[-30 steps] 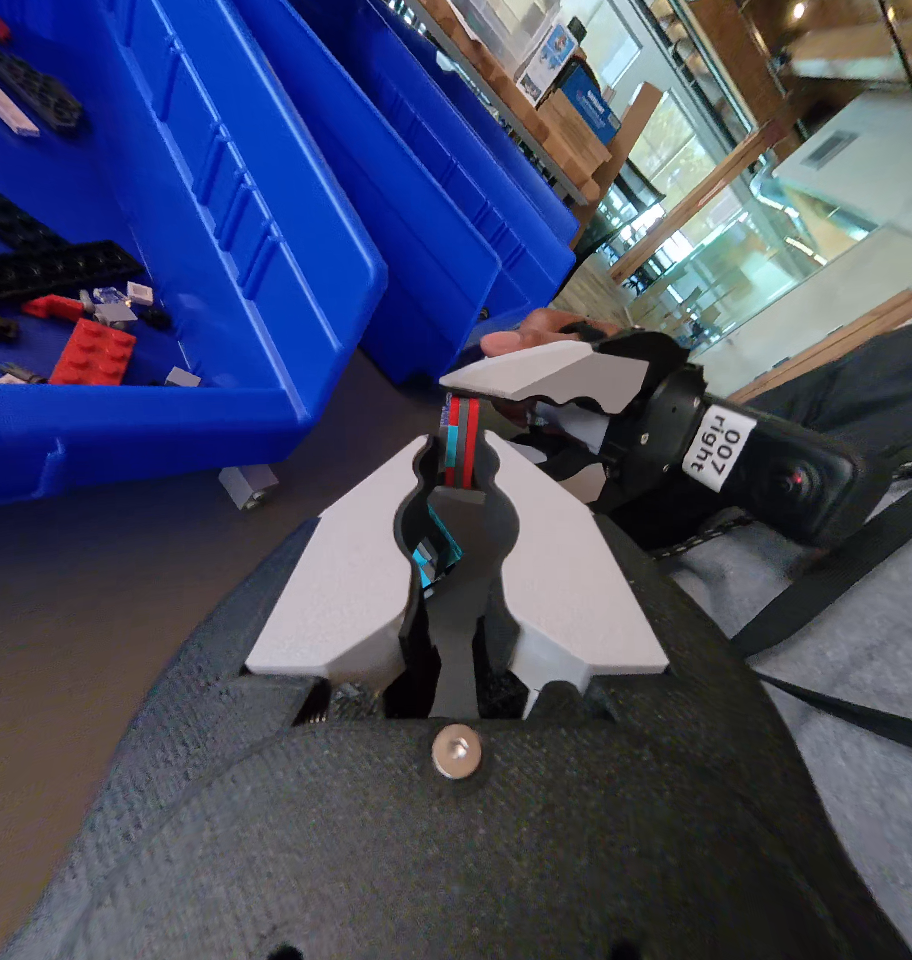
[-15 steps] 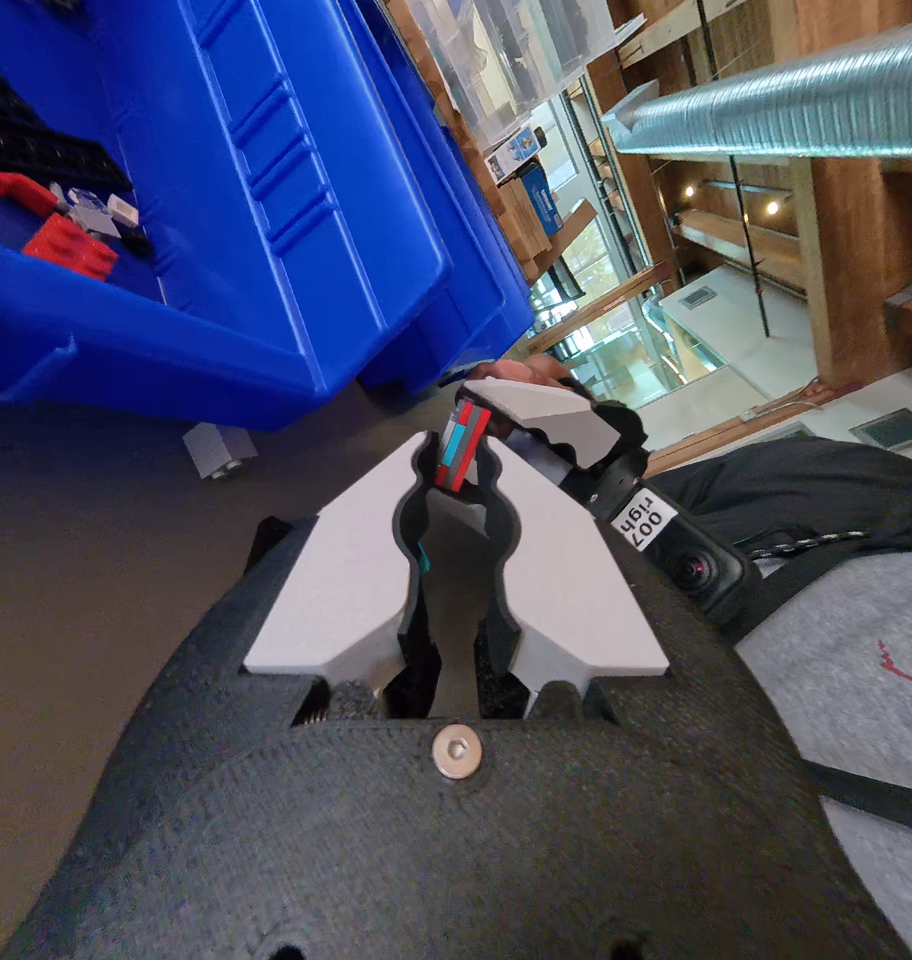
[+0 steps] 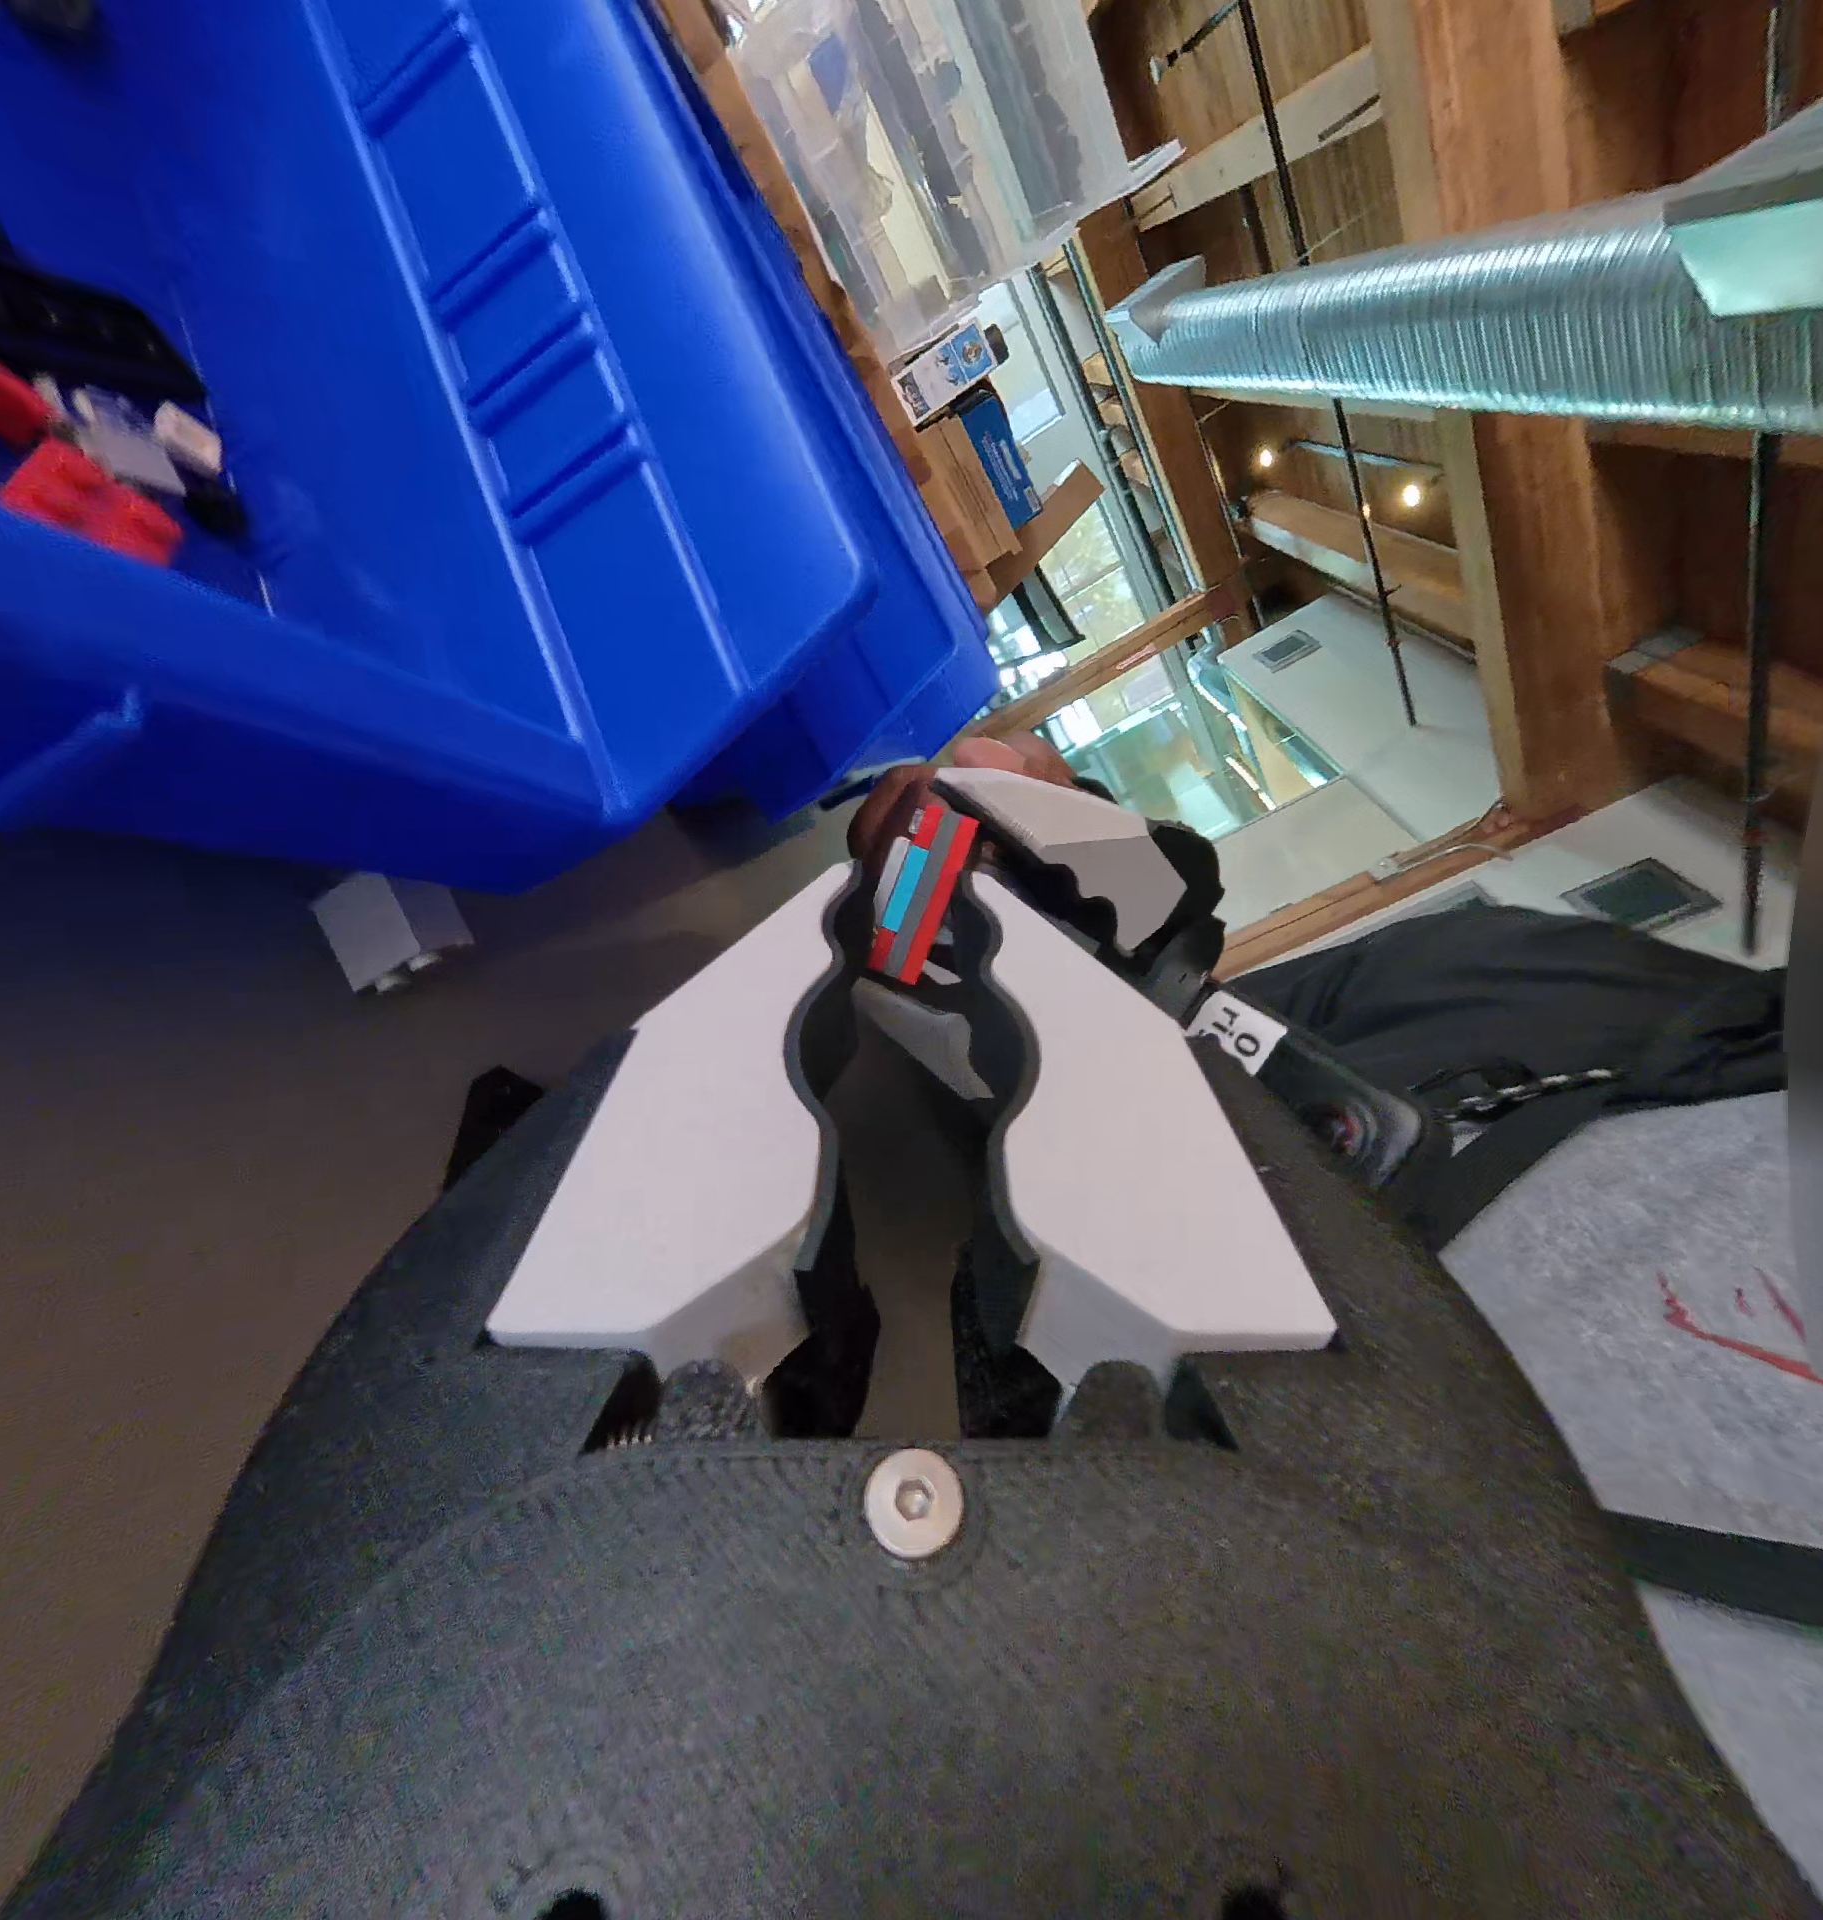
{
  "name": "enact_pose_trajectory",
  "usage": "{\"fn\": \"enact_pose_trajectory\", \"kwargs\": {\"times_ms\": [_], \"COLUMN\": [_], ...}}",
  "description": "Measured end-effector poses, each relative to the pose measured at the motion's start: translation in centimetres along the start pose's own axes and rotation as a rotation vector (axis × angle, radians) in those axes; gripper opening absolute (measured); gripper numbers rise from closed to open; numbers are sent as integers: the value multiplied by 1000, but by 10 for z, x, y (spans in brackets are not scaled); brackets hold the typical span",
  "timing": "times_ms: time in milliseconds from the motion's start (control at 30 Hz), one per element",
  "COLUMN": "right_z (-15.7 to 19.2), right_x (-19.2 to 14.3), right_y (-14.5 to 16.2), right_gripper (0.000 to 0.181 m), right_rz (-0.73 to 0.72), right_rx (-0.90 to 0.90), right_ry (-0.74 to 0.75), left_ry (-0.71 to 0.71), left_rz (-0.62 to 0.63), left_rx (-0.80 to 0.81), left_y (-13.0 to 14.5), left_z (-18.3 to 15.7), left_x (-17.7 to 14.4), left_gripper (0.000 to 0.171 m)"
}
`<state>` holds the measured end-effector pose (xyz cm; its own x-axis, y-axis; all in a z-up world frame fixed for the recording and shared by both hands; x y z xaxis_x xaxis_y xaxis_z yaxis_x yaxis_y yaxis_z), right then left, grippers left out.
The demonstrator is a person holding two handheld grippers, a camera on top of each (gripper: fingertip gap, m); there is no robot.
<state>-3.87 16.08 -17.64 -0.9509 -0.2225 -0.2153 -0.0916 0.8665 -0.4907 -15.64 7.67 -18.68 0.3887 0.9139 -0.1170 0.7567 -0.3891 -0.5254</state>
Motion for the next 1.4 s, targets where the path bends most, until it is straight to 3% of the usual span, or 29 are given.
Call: {"fn": "enact_pose_trajectory", "kwargs": {"times_ms": [233,567,867,1133,1400], "right_z": [-8,-23,-30,-32,-35], "right_x": [-4,-12,-22,-29,-31], "right_y": [2,5,1,1,7], "right_gripper": [35,44,49,39,26], "right_rz": [-55,-210,-385,-473,-499], "right_rx": [110,355,493,545,569], "right_ry": [32,1,-68,-126,-161], "left_ry": [-53,120,61,-28,-57], "left_rz": [-40,-122,-109,-116,-194], "left_rx": [222,188,627,961,1166], "left_y": [-7,-16,-9,2,5], "left_z": [-13,-17,-41,-51,-60], "left_x": [-5,-16,-17,-15,-21], "left_gripper": [14,14,14,15,15]}}
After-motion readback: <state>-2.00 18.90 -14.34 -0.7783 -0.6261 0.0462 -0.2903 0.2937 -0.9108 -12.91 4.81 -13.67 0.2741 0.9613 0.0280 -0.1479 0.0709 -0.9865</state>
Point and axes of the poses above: each gripper's, where its closed fingertips meet, x out along the fingers, y out of its underside, z = x × y across the jaws, the point moved 9 cm from there along -x, back along the fingers, and after that the axes turned 8 degrees about -y, right-handed, at the moved point
